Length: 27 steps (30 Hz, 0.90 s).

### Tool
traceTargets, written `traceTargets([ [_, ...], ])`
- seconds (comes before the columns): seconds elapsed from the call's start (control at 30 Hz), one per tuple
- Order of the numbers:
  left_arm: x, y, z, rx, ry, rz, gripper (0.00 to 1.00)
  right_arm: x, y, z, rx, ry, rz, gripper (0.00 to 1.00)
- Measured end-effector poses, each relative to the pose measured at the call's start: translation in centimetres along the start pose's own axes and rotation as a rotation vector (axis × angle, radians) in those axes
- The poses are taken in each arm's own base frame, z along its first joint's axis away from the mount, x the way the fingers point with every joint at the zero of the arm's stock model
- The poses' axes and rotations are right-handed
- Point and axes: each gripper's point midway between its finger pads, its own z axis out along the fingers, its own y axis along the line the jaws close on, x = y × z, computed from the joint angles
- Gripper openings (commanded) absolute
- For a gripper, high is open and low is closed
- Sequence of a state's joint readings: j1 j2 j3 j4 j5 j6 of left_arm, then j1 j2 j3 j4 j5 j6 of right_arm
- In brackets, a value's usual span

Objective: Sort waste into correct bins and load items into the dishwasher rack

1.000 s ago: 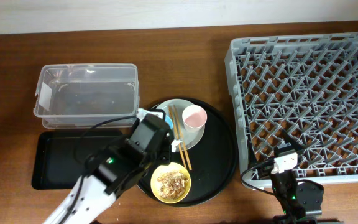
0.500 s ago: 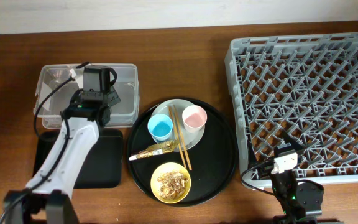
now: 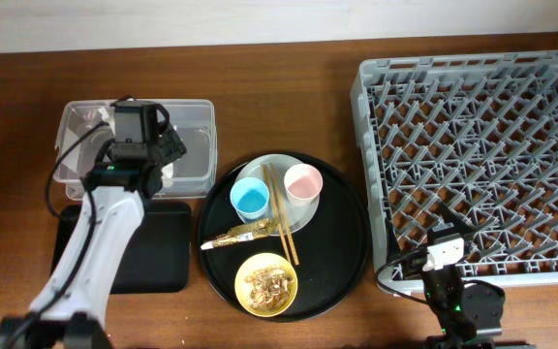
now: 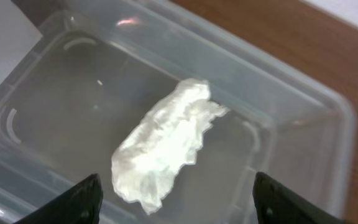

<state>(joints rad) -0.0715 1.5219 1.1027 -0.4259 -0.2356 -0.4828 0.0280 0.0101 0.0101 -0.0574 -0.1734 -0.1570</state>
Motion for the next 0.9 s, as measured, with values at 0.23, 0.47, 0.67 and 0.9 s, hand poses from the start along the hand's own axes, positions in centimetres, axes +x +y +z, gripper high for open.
traceTargets([
  [0.23, 6.7, -2.4, -14.5, 0.38, 0.346, -0.052, 0.0, 0.0, 0.0, 0.0, 0.0, 0.001, 0.0, 0.99],
  [0.47, 12.3, 0.5, -15.3, 0.309, 0.543, 0.098, 0.02, 0.0, 0.0, 0.0, 0.0, 0.0, 0.0, 0.99],
  [0.67, 16.6, 0.3, -13.1, 0.319, 0.599, 0.173, 0.08, 0.0, 0.0, 0.0, 0.0, 0.0, 0.001, 0.99],
  [0.9, 17.6, -4.7, -13.6, 0.493, 0.442, 0.611, 0.66, 0.0, 0.0, 0.0, 0.0, 0.0, 0.001, 0.99],
])
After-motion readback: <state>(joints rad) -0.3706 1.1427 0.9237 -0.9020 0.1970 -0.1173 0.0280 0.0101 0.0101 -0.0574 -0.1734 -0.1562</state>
